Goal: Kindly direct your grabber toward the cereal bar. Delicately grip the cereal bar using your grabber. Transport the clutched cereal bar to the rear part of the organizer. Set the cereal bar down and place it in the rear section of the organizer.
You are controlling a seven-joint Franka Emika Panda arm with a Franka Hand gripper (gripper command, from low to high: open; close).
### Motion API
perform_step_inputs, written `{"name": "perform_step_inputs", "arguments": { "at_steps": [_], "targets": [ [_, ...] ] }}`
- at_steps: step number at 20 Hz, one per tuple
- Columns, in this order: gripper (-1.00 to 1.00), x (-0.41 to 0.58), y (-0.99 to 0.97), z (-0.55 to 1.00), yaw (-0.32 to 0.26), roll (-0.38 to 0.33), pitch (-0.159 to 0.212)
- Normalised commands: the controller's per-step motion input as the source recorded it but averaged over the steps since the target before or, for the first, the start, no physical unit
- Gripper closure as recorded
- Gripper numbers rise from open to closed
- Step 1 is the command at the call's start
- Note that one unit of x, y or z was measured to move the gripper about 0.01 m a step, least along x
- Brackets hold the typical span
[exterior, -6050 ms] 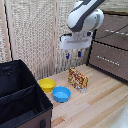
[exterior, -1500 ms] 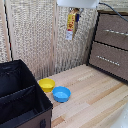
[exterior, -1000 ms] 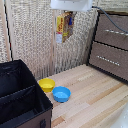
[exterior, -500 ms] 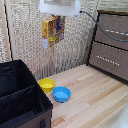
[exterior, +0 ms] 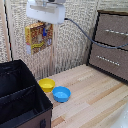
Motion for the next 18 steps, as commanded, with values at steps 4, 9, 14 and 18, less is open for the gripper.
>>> {"name": "perform_step_inputs", "arguments": {
  "at_steps": [4,9,14,18],
  "targets": [
    [1.00,0.160,0.87,0.01,-0.104,-0.007,0.000],
    [1.00,0.214,0.87,-0.02,-0.099,0.000,0.000],
    [1.00,0.235,0.89,-0.04,-0.089,0.000,0.001],
    [1.00,0.226,0.83,-0.25,-0.103,-0.017,0.003]
  ]
}}
